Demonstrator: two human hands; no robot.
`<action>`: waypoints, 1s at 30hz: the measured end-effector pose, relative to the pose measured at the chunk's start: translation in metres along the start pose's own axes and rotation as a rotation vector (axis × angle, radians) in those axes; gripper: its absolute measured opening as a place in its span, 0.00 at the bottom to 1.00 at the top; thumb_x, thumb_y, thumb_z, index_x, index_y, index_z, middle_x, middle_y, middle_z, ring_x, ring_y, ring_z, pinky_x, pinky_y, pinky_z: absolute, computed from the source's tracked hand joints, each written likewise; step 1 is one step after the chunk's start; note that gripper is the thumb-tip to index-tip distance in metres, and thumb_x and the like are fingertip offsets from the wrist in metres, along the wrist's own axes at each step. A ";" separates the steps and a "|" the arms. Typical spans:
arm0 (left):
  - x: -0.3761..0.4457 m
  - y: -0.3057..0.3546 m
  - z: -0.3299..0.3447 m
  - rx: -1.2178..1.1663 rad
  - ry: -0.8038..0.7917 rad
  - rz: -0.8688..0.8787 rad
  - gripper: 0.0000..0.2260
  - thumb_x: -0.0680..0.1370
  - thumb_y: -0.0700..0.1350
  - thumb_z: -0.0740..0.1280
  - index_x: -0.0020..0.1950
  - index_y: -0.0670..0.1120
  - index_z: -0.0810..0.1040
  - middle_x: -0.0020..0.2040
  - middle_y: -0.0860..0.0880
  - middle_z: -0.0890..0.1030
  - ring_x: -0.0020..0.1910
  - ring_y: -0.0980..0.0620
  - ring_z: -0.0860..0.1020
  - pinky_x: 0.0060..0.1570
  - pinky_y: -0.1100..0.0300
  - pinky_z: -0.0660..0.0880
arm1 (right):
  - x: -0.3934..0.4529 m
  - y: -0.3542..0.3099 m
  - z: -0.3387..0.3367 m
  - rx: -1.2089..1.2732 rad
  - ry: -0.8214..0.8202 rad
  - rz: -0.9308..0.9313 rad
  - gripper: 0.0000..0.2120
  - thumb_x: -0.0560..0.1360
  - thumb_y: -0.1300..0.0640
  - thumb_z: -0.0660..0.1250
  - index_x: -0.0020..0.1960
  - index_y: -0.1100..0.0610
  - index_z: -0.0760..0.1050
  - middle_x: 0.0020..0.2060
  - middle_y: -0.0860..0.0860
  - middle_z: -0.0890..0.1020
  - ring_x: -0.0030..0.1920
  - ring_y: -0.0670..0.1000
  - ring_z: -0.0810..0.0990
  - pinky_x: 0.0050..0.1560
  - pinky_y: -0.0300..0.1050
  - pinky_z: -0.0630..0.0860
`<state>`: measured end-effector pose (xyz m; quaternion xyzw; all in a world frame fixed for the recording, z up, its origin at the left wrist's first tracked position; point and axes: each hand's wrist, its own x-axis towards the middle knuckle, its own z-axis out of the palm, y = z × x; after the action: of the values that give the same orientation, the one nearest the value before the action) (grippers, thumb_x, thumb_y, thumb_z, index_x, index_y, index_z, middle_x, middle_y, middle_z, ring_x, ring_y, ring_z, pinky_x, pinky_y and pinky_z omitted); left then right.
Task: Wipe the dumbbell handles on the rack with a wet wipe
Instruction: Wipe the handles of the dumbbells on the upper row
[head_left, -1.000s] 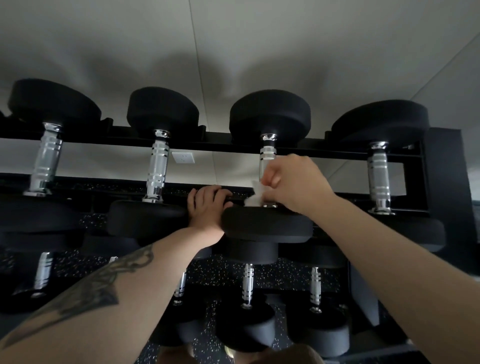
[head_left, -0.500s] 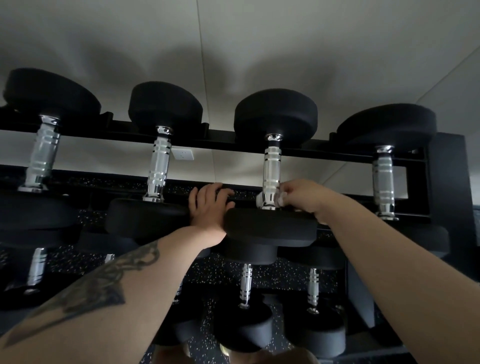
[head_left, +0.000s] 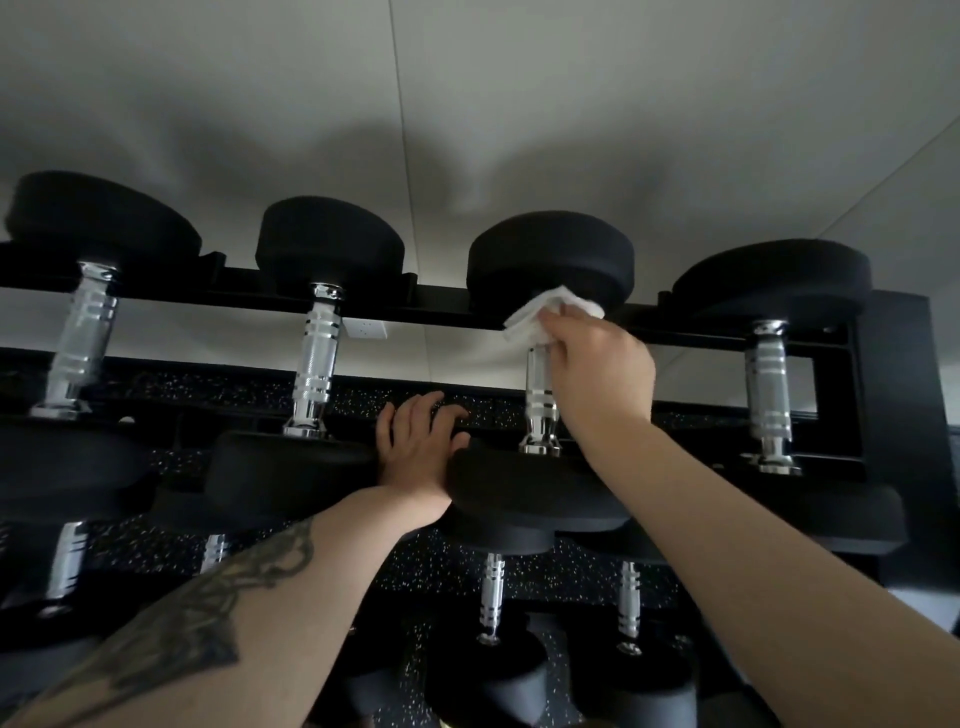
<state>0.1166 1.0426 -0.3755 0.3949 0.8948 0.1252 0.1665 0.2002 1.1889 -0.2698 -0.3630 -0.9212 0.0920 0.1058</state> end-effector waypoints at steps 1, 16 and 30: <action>0.000 0.000 0.000 0.000 0.001 0.002 0.16 0.83 0.50 0.50 0.70 0.55 0.63 0.75 0.51 0.56 0.75 0.51 0.49 0.71 0.54 0.33 | -0.001 0.004 0.001 -0.085 -0.047 -0.087 0.17 0.76 0.62 0.61 0.62 0.51 0.73 0.52 0.50 0.79 0.42 0.54 0.79 0.36 0.42 0.71; -0.001 0.002 -0.002 -0.022 0.008 0.005 0.14 0.83 0.49 0.51 0.68 0.55 0.65 0.74 0.51 0.57 0.75 0.50 0.49 0.71 0.55 0.33 | 0.038 0.019 0.019 1.793 -0.512 1.117 0.15 0.81 0.54 0.53 0.62 0.57 0.74 0.57 0.54 0.80 0.60 0.55 0.78 0.63 0.55 0.68; -0.001 0.001 -0.001 -0.012 0.000 0.006 0.14 0.82 0.49 0.51 0.68 0.55 0.65 0.74 0.50 0.57 0.75 0.50 0.49 0.72 0.54 0.34 | 0.013 -0.005 -0.011 -0.119 -0.031 -0.030 0.13 0.74 0.61 0.63 0.55 0.50 0.80 0.47 0.51 0.75 0.46 0.53 0.73 0.40 0.44 0.65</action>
<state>0.1174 1.0429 -0.3743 0.3965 0.8929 0.1309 0.1685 0.1906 1.1956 -0.2559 -0.3535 -0.9318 0.0411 0.0713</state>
